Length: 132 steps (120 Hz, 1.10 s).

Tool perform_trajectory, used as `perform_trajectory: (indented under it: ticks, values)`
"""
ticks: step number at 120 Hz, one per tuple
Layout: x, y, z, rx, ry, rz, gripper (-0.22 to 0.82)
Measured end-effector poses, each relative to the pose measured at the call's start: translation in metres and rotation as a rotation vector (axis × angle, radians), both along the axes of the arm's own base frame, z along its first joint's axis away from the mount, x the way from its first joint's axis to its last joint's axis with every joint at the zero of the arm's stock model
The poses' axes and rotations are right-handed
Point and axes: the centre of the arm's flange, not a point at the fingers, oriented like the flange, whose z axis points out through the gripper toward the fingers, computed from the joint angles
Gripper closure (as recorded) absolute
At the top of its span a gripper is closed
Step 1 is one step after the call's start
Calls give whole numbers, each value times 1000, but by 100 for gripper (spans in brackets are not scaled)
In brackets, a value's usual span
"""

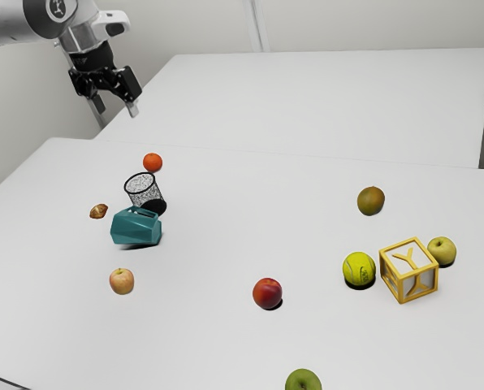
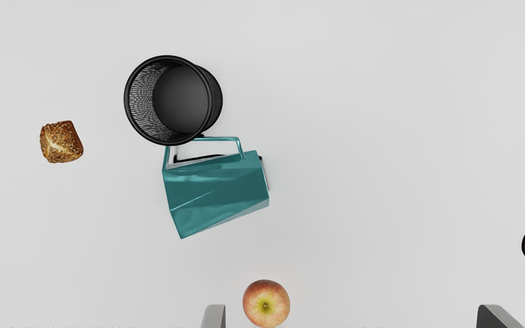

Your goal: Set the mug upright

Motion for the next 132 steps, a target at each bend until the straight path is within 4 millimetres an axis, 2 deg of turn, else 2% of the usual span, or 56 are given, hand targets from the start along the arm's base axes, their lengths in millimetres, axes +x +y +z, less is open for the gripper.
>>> perform_trajectory:
  ticks: [36, 47, 55, 71, 84, 92, 104, 121, 132]
  values:
    - [-4, -3, -2, -3, 17, -5, 0]
    - [-6, 3, -6, -5, 28, 6, 0]
    - [-8, 19, -6, -19, 27, 33, 0]
    - [-21, 84, -24, -166, 38, 137, 0]
    - [-27, 112, -45, -299, 40, 160, 0]
    - [-31, 128, -66, -384, 47, 175, 0]
    - [-37, 158, -107, -494, 55, 209, 0]
    - [-35, 199, -170, -614, 58, 239, 0]
    - [-33, 211, -196, -667, 45, 227, 0]
